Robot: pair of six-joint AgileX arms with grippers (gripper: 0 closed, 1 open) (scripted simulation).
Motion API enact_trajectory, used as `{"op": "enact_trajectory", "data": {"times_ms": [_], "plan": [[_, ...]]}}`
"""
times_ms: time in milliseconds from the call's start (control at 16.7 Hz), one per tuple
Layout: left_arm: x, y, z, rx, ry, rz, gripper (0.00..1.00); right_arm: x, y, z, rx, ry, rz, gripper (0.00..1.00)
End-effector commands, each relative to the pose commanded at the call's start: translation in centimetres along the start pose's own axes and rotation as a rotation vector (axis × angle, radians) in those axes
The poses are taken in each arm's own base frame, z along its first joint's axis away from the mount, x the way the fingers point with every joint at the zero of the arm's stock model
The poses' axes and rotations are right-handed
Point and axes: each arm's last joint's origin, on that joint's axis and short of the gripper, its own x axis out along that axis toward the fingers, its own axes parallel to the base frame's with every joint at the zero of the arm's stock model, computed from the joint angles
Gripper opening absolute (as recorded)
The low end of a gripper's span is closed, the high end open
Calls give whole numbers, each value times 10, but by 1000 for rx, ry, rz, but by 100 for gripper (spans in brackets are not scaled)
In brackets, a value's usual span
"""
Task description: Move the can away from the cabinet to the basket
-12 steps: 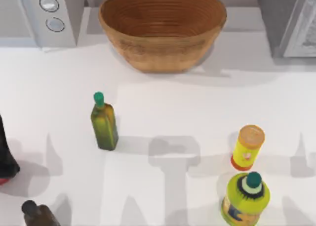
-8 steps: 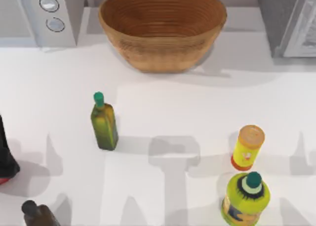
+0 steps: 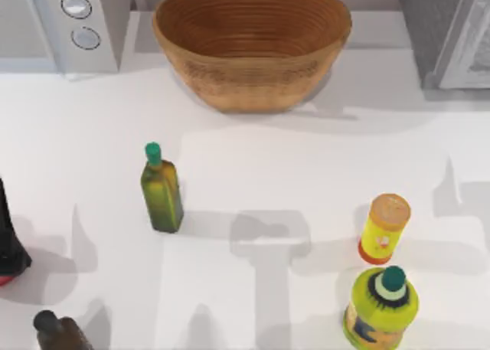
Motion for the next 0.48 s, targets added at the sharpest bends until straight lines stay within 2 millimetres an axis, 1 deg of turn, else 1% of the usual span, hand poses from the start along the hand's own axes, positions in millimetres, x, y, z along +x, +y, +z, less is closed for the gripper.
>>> {"op": "enact_trajectory", "data": {"times_ms": [120,300,480], "plan": [[0,0,0,0,0,0,100,14,4,43,-2,7,4,100],[0,0,0,0,0,0,100,42,12,103,-4,11,11,100],[0,0,0,0,0,0,100,73,23,154,-4,6,14,100]]}}
